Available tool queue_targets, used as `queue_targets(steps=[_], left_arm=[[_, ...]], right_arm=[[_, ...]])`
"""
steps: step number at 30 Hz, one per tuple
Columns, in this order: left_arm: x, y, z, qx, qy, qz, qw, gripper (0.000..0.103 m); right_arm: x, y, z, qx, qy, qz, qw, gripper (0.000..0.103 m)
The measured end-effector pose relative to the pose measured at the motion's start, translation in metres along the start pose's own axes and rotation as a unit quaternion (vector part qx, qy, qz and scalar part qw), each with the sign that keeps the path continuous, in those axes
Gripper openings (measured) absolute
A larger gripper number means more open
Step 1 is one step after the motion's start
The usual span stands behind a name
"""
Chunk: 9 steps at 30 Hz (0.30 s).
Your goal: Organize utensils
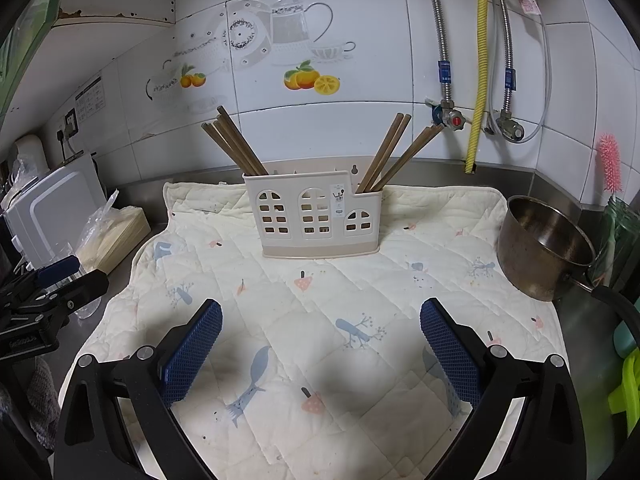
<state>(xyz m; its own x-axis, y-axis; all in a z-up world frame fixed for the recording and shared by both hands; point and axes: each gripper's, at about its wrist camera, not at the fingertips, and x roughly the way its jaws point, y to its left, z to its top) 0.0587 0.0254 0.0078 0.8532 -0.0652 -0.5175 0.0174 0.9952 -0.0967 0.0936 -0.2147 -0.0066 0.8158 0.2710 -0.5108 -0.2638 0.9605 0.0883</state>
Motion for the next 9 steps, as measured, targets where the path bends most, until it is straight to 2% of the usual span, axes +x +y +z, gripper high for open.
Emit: queue_targets(steps=[9], left_arm=[[0.0006,-0.0005,-0.0002,0.000,0.004,0.000,1.0000,0.098]], right_arm=[[0.0009,0.0000,-0.0027,-0.001,0.003,0.002,1.000,0.096]])
